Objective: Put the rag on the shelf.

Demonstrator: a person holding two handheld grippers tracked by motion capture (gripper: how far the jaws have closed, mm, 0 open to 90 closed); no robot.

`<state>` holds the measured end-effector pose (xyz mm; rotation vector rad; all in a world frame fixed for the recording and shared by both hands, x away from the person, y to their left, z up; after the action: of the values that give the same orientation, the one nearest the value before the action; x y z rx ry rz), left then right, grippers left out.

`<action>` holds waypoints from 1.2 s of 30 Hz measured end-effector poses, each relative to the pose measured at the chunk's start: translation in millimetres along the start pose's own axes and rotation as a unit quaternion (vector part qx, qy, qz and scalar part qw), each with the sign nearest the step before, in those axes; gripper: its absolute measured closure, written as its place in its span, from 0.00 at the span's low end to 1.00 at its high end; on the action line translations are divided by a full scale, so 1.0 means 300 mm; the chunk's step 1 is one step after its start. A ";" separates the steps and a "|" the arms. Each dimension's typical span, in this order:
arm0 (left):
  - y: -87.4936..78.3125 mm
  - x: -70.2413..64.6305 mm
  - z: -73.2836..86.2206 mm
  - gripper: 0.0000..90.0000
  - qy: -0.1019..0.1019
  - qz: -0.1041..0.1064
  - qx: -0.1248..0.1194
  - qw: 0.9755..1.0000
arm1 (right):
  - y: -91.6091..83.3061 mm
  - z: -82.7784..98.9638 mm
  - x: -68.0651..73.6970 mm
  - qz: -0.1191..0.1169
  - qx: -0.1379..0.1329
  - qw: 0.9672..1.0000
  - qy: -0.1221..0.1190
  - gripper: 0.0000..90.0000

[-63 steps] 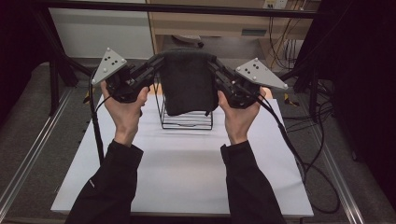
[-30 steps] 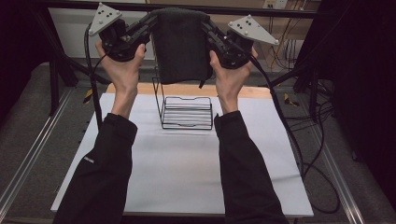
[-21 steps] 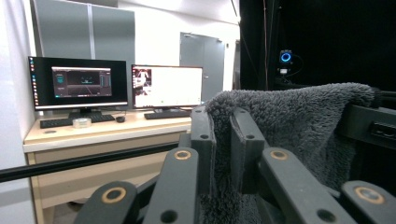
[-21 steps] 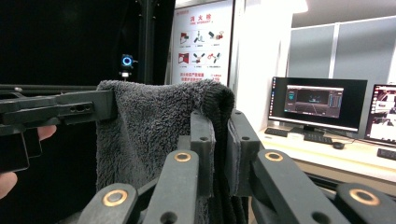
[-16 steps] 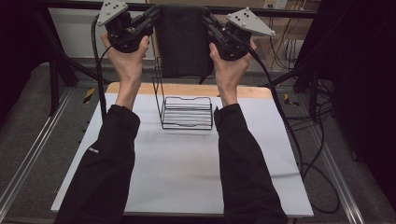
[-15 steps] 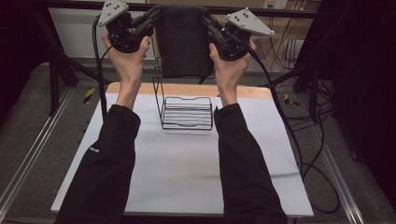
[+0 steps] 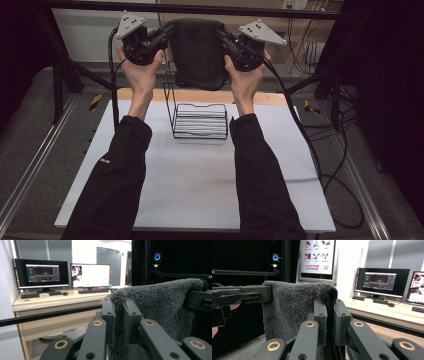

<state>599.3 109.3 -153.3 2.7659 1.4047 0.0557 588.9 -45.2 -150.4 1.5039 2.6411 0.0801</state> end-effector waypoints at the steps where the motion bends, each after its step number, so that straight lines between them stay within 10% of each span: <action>1: 0.001 0.002 0.000 0.90 -0.002 0.000 -0.001 1.000 | 0.004 0.003 -0.003 -0.001 0.002 1.000 0.003 0.93; 17: 0.004 0.011 -0.091 0.90 0.007 0.001 -0.024 1.000 | 0.048 -0.083 -0.031 -0.018 -0.020 0.999 0.022 0.93; 36: -0.042 -0.027 0.090 0.90 0.011 0.031 0.015 0.999 | -0.024 0.107 -0.004 -0.030 0.021 0.999 0.025 0.93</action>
<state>585.8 109.7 -181.1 2.8420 1.3351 0.0673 586.9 -50.0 -183.0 1.4509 2.7411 0.0589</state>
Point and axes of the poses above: each handheld gripper's, and its own axes: y roughly forward along the jaws, z roughly out of its underside, x roughly to its left, the point moved 10 cm from there along y, roughly forward along the jaws, and after that the axes turned 3 degrees about z, right-handed, at the moved point
